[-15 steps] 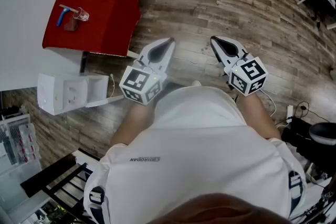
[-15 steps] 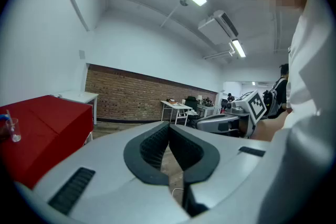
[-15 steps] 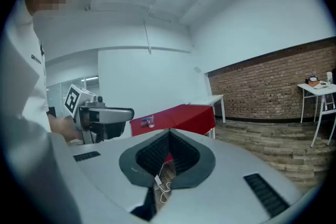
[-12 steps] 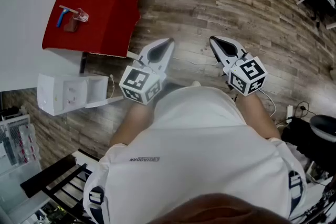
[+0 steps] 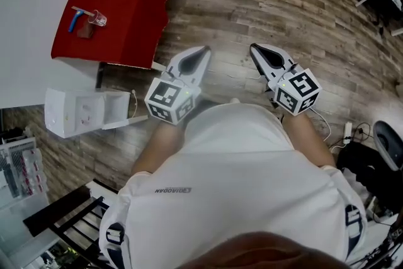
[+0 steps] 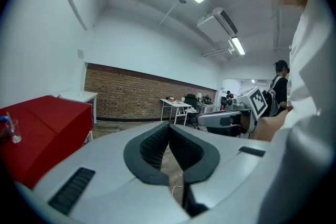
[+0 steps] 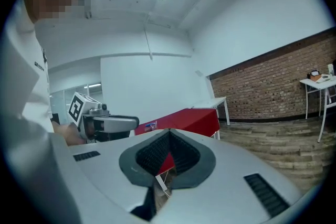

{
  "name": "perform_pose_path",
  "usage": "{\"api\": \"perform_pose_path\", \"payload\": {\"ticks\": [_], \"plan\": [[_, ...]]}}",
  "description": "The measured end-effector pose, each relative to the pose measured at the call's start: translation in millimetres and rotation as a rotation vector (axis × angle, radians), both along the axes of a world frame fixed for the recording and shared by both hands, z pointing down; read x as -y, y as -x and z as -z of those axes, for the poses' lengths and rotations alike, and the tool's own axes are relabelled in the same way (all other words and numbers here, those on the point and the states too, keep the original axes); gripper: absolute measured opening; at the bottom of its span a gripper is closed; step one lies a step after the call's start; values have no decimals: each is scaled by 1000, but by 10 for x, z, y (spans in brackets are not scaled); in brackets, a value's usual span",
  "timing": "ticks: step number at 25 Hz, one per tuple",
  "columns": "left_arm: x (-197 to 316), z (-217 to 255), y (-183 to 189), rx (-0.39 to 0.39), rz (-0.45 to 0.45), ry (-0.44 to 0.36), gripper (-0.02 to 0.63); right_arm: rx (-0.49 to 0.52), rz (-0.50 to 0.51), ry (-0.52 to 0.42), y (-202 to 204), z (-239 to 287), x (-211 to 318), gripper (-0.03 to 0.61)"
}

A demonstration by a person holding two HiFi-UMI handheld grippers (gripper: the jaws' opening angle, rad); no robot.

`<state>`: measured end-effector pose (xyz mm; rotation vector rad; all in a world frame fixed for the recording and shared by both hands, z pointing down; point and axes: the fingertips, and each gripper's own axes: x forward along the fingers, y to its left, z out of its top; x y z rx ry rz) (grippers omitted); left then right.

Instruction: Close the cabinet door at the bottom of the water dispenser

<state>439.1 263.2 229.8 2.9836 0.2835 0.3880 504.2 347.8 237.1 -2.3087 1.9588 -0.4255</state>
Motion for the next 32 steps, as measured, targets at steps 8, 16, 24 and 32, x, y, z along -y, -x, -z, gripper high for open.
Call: {"api": "perform_pose_path", "payload": {"ticks": [8, 16, 24, 32], "plan": [[-1, -26, -14, -2, 11, 8, -8, -4, -13, 11, -25, -58, -27, 21], [-63, 23, -53, -25, 3, 11, -8, 5, -19, 5, -76, -59, -84, 21], [-148, 84, -52, -56, -12, 10, -8, 10, -14, 9, -66, -70, -139, 21], [-200, 103, 6, -56, 29, 3, -8, 11, 18, -1, -44, -54, -181, 21]]}}
